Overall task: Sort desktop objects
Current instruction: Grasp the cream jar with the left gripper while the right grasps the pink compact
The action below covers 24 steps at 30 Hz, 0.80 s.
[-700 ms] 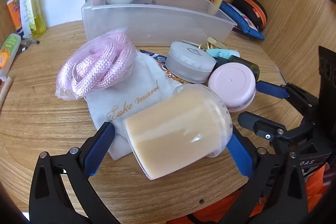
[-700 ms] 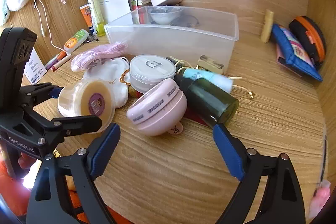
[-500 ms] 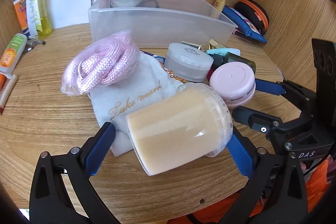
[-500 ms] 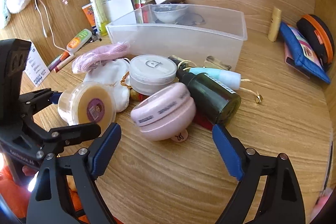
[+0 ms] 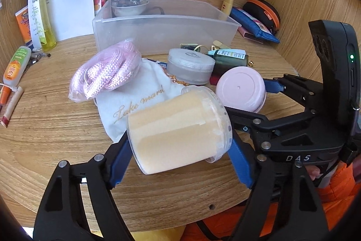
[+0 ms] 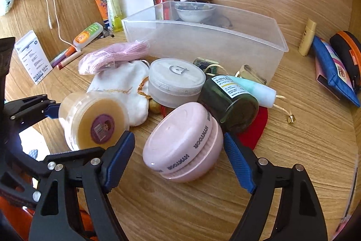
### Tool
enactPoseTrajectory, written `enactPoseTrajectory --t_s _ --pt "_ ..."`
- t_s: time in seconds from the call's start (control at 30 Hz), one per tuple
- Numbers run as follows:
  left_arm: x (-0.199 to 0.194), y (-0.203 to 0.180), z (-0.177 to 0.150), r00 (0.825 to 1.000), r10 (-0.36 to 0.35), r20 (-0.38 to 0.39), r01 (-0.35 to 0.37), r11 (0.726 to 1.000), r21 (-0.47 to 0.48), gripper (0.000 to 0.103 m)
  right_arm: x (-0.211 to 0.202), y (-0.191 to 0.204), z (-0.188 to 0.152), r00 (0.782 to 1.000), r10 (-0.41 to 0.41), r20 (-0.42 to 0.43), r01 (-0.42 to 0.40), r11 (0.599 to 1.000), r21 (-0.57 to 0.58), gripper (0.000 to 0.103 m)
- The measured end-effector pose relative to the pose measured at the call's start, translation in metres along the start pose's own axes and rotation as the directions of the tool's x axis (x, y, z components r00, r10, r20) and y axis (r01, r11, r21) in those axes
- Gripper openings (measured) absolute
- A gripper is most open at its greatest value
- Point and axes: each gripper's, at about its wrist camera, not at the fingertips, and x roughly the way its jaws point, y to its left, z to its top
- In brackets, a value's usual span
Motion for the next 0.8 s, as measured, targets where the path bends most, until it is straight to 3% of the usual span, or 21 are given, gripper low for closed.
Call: enactPoseTrajectory --t_s 0.1,0.43,0.8 --pt "0.000 0.000 0.000 1.000 -0.002 0.003 0.002 1.000 -0.013 0.077 -0.002 0.001 -0.001 0.999 -0.037 0.013 0.037 0.999 -0.005 0.061" --pt "-0.008 -0.005 0.007 0.999 0.021 0.040 -0.021 1.000 -0.004 0.072 -0.022 -0.015 -0.015 0.998 -0.049 0.028 0.048 0.998 0.040 0.061" --pt "-0.017 -0.008 0.019 0.995 0.050 0.092 -0.052 0.998 0.028 0.068 -0.062 -0.018 -0.007 0.989 -0.081 0.124 0.074 0.995 0.064 0.061"
